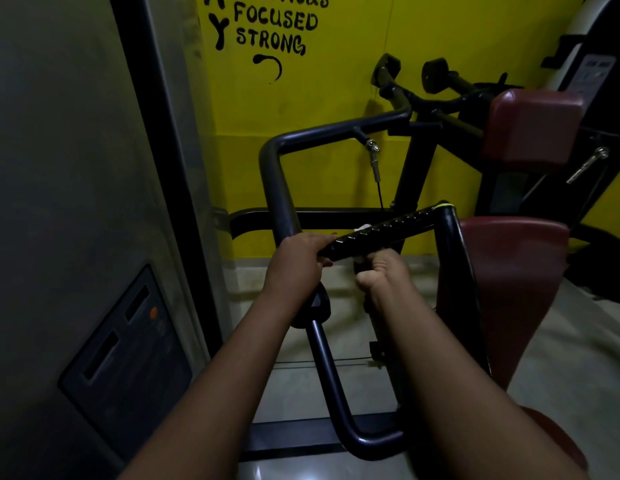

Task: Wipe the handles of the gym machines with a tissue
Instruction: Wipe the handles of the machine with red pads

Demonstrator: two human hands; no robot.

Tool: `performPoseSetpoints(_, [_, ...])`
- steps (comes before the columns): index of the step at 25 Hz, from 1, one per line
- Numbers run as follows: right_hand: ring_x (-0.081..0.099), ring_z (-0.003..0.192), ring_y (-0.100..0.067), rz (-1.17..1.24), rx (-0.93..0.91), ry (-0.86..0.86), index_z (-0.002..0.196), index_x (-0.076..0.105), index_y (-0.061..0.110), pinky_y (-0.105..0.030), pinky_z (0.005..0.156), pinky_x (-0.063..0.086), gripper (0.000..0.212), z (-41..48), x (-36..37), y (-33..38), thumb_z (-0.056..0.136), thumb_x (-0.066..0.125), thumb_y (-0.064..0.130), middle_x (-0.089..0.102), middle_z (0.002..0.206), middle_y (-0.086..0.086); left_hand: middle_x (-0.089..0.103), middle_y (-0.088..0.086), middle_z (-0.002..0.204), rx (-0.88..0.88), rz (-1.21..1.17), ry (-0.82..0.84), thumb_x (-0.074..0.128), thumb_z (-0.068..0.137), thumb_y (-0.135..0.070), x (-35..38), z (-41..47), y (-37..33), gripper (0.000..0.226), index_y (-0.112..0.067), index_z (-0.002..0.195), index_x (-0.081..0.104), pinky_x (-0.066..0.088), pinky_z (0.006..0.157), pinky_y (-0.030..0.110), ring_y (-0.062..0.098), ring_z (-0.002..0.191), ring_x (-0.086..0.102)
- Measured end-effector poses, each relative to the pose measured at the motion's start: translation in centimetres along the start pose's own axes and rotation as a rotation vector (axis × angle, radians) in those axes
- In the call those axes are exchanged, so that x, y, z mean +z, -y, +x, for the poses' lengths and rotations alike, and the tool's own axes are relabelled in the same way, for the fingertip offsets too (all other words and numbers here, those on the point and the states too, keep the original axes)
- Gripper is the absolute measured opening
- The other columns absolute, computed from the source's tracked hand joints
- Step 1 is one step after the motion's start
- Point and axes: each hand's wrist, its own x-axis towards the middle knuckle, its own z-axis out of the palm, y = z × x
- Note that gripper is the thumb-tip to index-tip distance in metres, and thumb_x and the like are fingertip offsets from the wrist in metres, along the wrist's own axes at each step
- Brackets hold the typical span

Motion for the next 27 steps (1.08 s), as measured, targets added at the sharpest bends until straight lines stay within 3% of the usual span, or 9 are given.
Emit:
performPoseSetpoints(5, [0.051,0.060,-0.012,0.168,0.045,0.005,0.075,0.045,0.012,-0.011,0.037,0.042,0.032,-0.8,1.2,-2.3,0.096,0.037,-0.011,0.051,0.072,-0.005,0.067,-0.001,0.123,0.000,-0.003,-0.015,0.070,0.085,-0.029,-0.1,0.2,-0.4,0.042,-0.022,0.126,0.065,0.043,0.099,0.028,0.016,0.116,0.059])
performPoseSetpoints(7, [0.053,0.059,-0.012,0.226,0.015,-0.023,0.074,0.045,0.011,-0.012,0.051,0.051,0.032,-0.9,1.1,-1.5,0.097,0.036,-0.010,0.054,0.075,-0.006,0.069,0.000,0.119,-0.007,0.018,-0.020,0.068,0.087,-0.029,-0.2,0.3,-0.7,0.038,-0.023,0.124,0.066,0.044,0.097,0.029,0.017,0.112,0.061])
performPoseSetpoints(11, [0.056,0.051,-0.006,0.366,-0.346,-0.254,0.076,0.055,0.013,-0.017,0.056,0.048,0.028,-0.4,-0.6,0.8,0.092,0.051,-0.009,0.058,0.063,0.002,0.070,0.002,0.110,-0.030,0.069,-0.014,0.067,0.088,-0.029,-0.4,0.7,-1.2,0.032,-0.026,0.120,0.068,0.047,0.089,0.033,0.021,0.104,0.062])
performPoseSetpoints(15, [0.068,0.076,-0.014,0.147,-0.310,-0.160,0.094,0.059,0.009,-0.025,0.070,0.057,0.017,-2.0,0.5,-2.6,0.086,0.066,-0.004,0.068,0.087,-0.009,0.070,0.001,0.108,-0.045,0.123,0.004,0.066,0.089,-0.028,0.0,0.9,-1.1,0.032,-0.029,0.121,0.067,0.046,0.087,0.034,0.021,0.104,0.062])
performPoseSetpoints(17, [0.067,0.072,-0.010,0.115,-0.365,-0.241,0.097,0.058,0.008,-0.019,0.063,0.055,0.020,-1.7,0.7,-2.3,0.085,0.068,-0.002,0.068,0.090,-0.010,0.071,0.000,0.105,-0.039,0.159,0.012,0.065,0.090,-0.028,0.0,0.9,-1.2,0.031,-0.031,0.120,0.066,0.046,0.087,0.035,0.022,0.104,0.061])
performPoseSetpoints(19, [0.066,0.068,-0.005,0.069,-0.552,-0.346,0.102,0.058,0.007,-0.011,0.057,0.050,0.019,-1.6,0.4,-0.9,0.086,0.068,0.002,0.068,0.093,-0.010,0.071,0.000,0.105,-0.042,0.170,0.007,0.065,0.090,-0.027,0.0,1.0,-1.2,0.030,-0.030,0.119,0.066,0.045,0.088,0.035,0.023,0.105,0.061])
performPoseSetpoints(23, [0.053,0.083,-0.005,-0.697,-0.913,-0.263,0.100,0.065,0.009,0.006,0.064,0.032,0.010,-2.3,-0.2,-1.4,0.090,0.065,0.011,0.057,0.108,-0.006,0.069,0.001,0.110,-0.056,0.156,-0.015,0.066,0.089,-0.025,0.2,0.9,-1.2,0.032,-0.027,0.121,0.066,0.044,0.092,0.036,0.023,0.107,0.060])
performPoseSetpoints(25, [0.048,0.082,-0.008,-0.960,-1.036,-0.175,0.101,0.068,0.009,0.005,0.067,0.031,0.012,-1.9,-0.6,-1.2,0.089,0.065,0.008,0.055,0.109,-0.008,0.069,0.001,0.109,-0.060,0.149,-0.020,0.067,0.088,-0.025,0.3,0.9,-1.1,0.032,-0.027,0.120,0.066,0.045,0.091,0.036,0.023,0.106,0.060])
performPoseSetpoints(27, [0.052,0.096,-0.018,-1.100,-1.156,-0.235,0.104,0.069,0.009,-0.006,0.080,0.037,0.019,-0.7,-1.3,0.2,0.087,0.063,0.003,0.056,0.114,-0.010,0.068,0.001,0.108,-0.065,0.139,-0.024,0.067,0.088,-0.026,0.3,0.9,-1.1,0.031,-0.028,0.119,0.067,0.045,0.091,0.035,0.022,0.105,0.059])
